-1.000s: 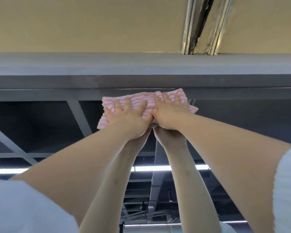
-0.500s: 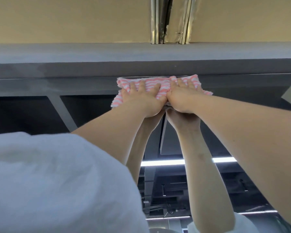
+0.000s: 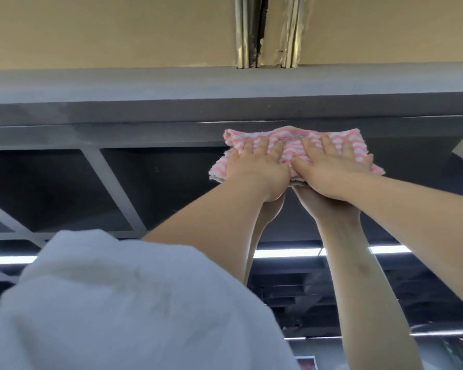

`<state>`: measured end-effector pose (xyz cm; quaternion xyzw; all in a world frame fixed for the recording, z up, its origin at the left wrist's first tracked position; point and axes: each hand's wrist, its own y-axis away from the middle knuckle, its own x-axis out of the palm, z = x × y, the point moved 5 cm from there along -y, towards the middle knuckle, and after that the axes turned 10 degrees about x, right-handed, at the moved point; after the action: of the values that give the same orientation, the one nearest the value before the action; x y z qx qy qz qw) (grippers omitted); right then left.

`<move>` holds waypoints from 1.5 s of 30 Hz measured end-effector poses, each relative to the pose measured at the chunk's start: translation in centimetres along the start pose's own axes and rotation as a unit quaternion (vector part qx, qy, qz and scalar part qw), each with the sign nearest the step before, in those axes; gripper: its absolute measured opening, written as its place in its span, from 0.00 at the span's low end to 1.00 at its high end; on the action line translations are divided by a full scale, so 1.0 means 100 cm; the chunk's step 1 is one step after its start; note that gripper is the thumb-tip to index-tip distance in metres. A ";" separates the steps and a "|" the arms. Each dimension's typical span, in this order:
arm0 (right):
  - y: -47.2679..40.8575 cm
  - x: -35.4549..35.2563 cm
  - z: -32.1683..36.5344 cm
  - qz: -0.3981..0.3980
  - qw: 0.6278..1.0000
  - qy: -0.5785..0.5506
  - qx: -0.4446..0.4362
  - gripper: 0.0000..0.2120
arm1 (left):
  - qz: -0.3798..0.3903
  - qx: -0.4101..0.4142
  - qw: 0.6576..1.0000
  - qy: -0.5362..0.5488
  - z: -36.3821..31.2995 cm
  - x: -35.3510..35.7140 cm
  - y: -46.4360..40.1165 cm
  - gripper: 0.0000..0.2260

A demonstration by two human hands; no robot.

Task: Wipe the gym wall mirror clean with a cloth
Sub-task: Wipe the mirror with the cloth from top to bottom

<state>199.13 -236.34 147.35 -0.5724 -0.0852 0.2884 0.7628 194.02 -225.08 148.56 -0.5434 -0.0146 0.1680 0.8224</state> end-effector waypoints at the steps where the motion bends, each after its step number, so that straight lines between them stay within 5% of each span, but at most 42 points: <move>1: 0.003 0.001 0.006 0.002 1.000 -0.003 -0.007 0.28 | 0.002 0.000 1.000 -0.001 0.005 -0.001 0.005 0.24; 26: 0.186 0.047 0.311 0.020 0.972 -0.021 -0.234 0.29 | -0.016 -0.077 0.996 -0.038 0.274 -0.045 0.237 0.27; 28: 0.203 0.049 0.320 0.026 0.967 -0.016 -0.254 0.30 | 0.056 -0.026 0.996 -0.068 0.277 -0.040 0.256 0.32; 30: 0.214 0.053 0.322 0.035 0.962 -0.004 -0.272 0.32 | 0.093 -0.034 0.989 -0.112 0.282 -0.033 0.270 0.37; 34: 0.215 0.059 0.297 0.025 0.959 0.004 -0.281 0.31 | 0.006 -0.145 0.988 -0.045 0.259 -0.027 0.278 0.36; 45: 0.153 0.039 0.115 0.030 0.990 0.038 -0.130 0.28 | 0.041 -0.034 0.999 -0.007 0.085 -0.002 0.191 0.24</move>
<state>191.74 -222.05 136.24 -0.6795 -0.0761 0.2757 0.6756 187.06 -210.83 134.91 -0.5699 -0.0037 0.2051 0.7957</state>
